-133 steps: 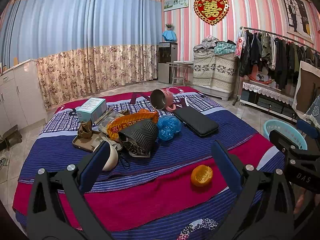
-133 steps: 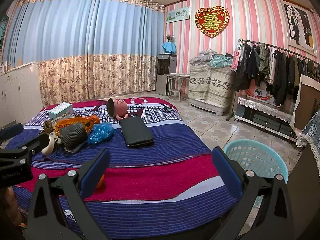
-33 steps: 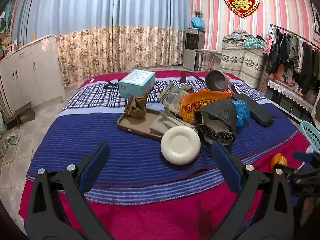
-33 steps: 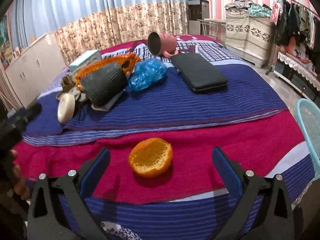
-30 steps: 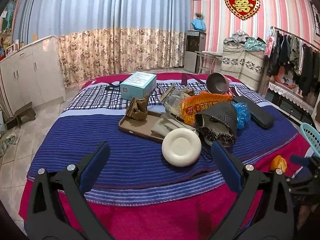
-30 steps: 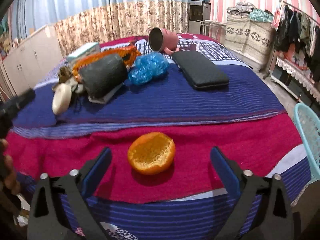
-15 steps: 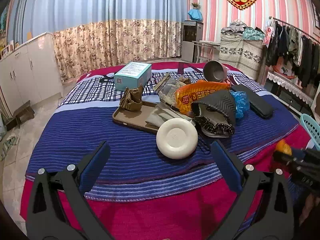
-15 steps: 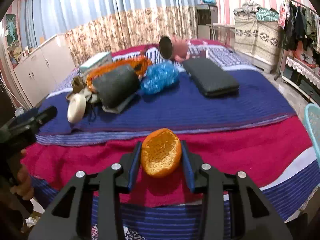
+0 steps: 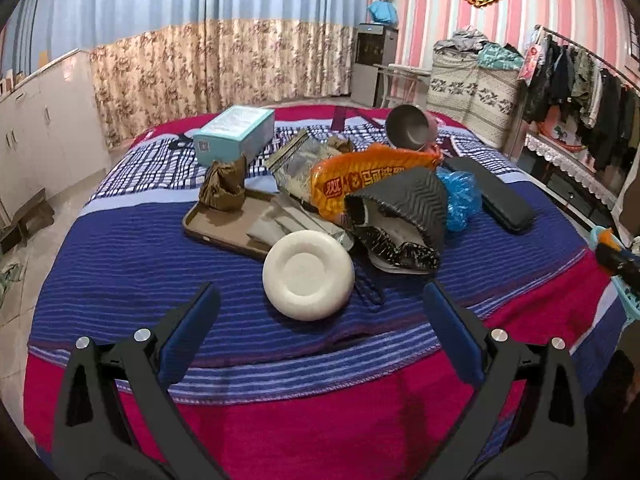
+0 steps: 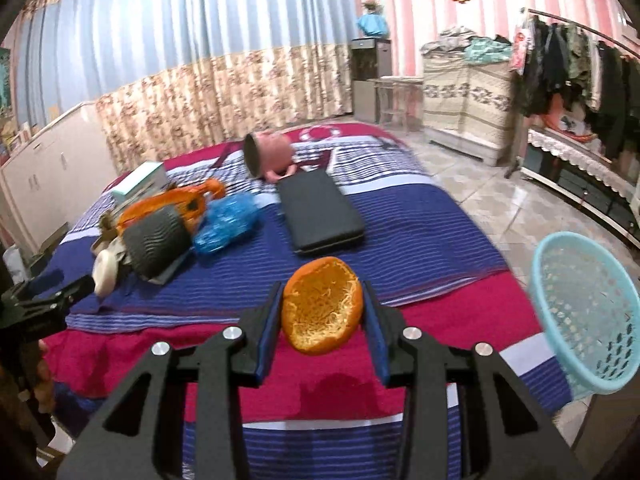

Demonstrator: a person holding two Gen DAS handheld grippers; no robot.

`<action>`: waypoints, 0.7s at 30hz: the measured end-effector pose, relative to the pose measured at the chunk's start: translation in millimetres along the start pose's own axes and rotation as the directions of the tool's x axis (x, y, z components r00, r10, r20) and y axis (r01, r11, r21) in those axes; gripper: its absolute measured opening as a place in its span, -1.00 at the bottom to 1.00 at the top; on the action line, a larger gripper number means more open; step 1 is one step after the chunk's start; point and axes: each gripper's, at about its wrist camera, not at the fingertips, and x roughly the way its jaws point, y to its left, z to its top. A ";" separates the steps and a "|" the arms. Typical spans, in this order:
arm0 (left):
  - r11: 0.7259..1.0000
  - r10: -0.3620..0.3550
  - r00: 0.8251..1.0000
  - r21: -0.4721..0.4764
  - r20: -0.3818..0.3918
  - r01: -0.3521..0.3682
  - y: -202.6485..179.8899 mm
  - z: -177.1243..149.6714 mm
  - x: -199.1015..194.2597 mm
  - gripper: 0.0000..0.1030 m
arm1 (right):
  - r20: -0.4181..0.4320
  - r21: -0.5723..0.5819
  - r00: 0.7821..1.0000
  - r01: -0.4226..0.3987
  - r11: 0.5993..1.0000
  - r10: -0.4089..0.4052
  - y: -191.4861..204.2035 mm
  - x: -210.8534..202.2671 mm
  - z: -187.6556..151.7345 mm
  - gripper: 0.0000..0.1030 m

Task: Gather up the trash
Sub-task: 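Grasp the orange peel half with the right tool while the left tool grasps the white round lid, then carry the orange peel and white lid over the light-blue wastebasket with both tools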

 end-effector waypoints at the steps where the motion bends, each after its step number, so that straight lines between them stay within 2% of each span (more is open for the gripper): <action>1: 1.000 -0.001 1.000 0.002 -0.002 0.001 -0.9 0.0 1.9 0.89 | 0.005 0.006 1.000 0.008 1.000 -0.008 -5.1 -1.4 1.1 -0.25; 3: 1.000 0.007 1.000 0.018 -0.013 -0.007 -4.7 1.7 8.3 0.89 | 0.011 0.014 1.000 0.018 1.000 -0.018 -13.1 -3.3 1.5 -0.25; 6: 0.996 0.057 0.998 0.066 -0.019 -0.056 -10.0 3.7 17.6 0.89 | 0.010 0.036 1.000 0.024 0.999 -0.025 -23.4 -3.5 1.7 -0.25; 10: 0.998 0.064 0.996 0.025 -0.058 -0.062 -1.3 8.4 34.0 0.86 | 0.010 0.041 0.999 0.032 0.999 -0.032 -30.6 -4.8 1.9 -0.25; 13: 0.999 0.042 0.996 -0.026 -0.083 -0.044 8.8 12.9 42.9 0.70 | 0.019 0.043 0.999 0.035 0.998 -0.036 -34.7 -7.1 4.8 -0.25; 15: 0.999 0.006 0.994 -0.049 -0.109 -0.012 13.9 14.6 49.8 0.34 | 0.026 0.054 0.999 0.037 0.998 -0.039 -39.9 -9.5 6.2 -0.25; 16: 0.998 -0.007 0.992 -0.055 -0.126 0.001 15.2 14.6 52.7 0.24 | 0.028 0.059 0.999 0.040 0.997 -0.041 -42.7 -10.7 6.0 -0.25; 18: 0.998 -0.028 0.990 -0.061 -0.139 0.019 16.2 13.9 54.8 0.19 | 0.033 0.072 0.998 0.043 0.996 -0.045 -49.3 -13.5 6.0 -0.25; 21: 0.999 -0.012 0.993 -0.037 -0.119 0.008 11.3 15.2 49.2 0.18 | 0.043 0.094 0.998 0.051 0.994 -0.055 -59.4 -18.3 7.2 -0.25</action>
